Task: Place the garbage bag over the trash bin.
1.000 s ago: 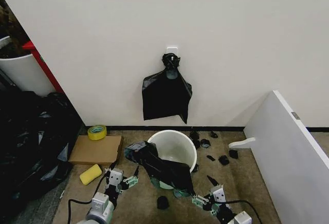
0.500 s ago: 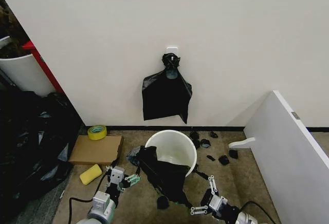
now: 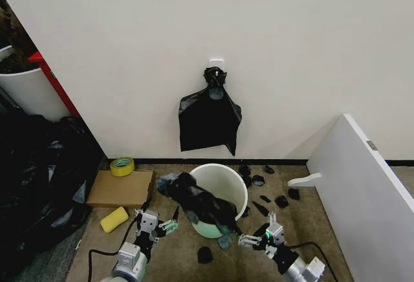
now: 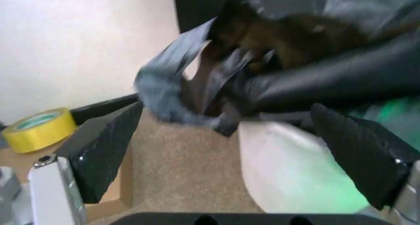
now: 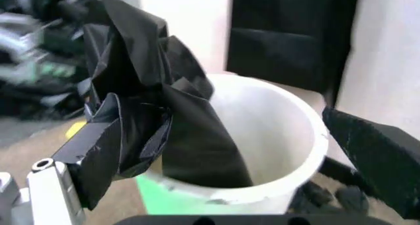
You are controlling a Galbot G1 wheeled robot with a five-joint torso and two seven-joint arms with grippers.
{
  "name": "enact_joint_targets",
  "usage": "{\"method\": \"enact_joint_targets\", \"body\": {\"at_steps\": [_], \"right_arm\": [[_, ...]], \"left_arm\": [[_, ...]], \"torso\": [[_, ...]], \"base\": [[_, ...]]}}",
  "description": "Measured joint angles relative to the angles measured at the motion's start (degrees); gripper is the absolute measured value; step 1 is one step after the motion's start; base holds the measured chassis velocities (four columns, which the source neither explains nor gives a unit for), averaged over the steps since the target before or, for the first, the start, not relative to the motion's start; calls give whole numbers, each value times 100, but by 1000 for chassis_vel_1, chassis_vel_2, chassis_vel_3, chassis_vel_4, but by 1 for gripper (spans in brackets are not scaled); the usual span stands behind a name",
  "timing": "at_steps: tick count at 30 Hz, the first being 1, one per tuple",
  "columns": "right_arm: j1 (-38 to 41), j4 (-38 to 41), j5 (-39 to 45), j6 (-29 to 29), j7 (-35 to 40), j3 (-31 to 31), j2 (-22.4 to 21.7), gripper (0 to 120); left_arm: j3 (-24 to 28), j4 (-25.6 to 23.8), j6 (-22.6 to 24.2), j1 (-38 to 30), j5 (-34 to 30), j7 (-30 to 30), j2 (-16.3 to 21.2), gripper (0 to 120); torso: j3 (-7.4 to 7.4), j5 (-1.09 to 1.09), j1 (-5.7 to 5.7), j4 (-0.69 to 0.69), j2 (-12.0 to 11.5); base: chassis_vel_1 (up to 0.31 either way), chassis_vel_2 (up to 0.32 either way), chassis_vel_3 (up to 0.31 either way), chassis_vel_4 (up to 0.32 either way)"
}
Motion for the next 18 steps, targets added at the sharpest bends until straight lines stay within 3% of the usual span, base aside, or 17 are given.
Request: {"method": "enact_joint_targets", "body": {"at_steps": [6, 7, 10, 18], "right_arm": [[-3, -63, -166, 210, -228, 34, 2, 100], [8, -205, -537, 671, -545, 78, 45, 100], [4, -270, -745, 875, -588, 72, 81, 100], [109, -382, -855, 1024, -485, 55, 140, 100]], "left_arm": [[32, -44, 0, -12, 17, 35, 20, 100], [62, -126, 19, -79, 24, 100, 79, 100], [87, -163, 52, -136, -4, 153, 129, 100], [292, -163, 45, -447, -746, 531, 226, 99]], "torso": [[0, 0, 0, 0, 0], [0, 1, 0, 0, 0], [0, 0, 0, -1, 0], [0, 1, 0, 0, 0]], "base": [[0, 0, 0, 0], [0, 0, 0, 0], [0, 0, 0, 0], [0, 0, 0, 0]]}}
